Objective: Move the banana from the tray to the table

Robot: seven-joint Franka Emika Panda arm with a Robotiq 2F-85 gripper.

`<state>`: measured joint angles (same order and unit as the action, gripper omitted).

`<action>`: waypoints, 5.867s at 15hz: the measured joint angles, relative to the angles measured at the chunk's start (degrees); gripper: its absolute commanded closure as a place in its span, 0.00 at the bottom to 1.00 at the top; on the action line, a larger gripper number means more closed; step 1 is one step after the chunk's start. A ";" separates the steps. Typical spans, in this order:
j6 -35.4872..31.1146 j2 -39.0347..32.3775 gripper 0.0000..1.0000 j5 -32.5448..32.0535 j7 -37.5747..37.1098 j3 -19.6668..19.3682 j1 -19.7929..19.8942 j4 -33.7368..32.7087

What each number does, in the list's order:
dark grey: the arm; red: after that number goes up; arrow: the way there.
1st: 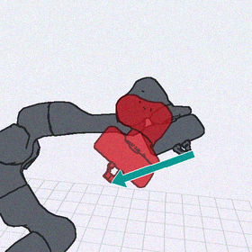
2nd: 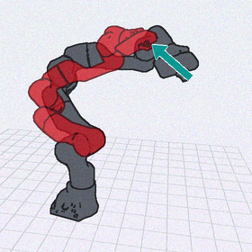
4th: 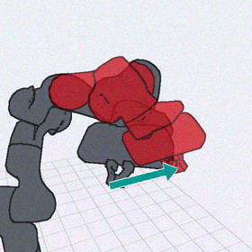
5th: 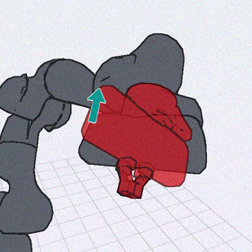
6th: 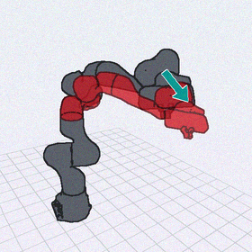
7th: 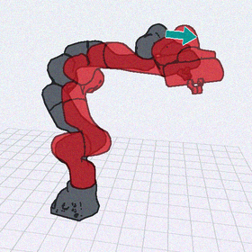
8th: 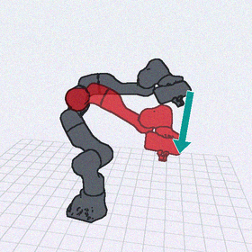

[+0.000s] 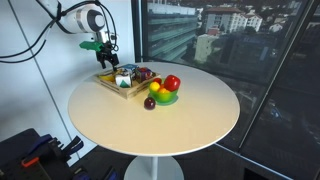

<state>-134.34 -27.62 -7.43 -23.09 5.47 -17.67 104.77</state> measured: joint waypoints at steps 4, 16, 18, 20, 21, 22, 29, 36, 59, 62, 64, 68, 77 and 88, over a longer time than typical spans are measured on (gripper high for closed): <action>0.00 -0.82 0.00 0.00 0.00 -0.03 -0.12 -0.11; 0.00 -3.66 0.00 0.00 0.00 -1.29 -0.13 -1.21; 0.00 -4.09 0.00 0.00 0.00 -1.56 -0.13 -1.45; 0.01 -4.42 0.00 0.00 0.00 -1.74 -0.13 -1.78; 0.03 -4.56 0.00 0.00 0.00 -1.80 -0.15 -1.97; 0.08 -4.78 0.00 0.00 0.00 -1.86 -0.19 -2.28; 0.41 -6.96 0.25 0.00 0.00 -2.00 -1.01 -4.54; 1.37 -8.52 0.75 0.00 0.00 -2.41 -1.84 -6.14; 10.14 -2.87 0.82 -1.99 0.00 -2.83 -2.92 -8.64; 10.95 -1.00 0.82 -2.03 0.00 -2.72 -2.94 -7.15; 10.98 0.34 0.82 -2.05 0.00 -2.71 -2.94 -5.55; 10.97 3.81 0.82 -2.21 0.08 -2.59 -2.94 -0.79; 6.48 12.97 0.82 -2.85 1.29 -1.81 -1.57 13.56; -8.15 19.53 0.82 2.10 11.67 0.14 4.92 29.46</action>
<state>-142.49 -8.08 -5.33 -11.42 5.61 -12.74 134.23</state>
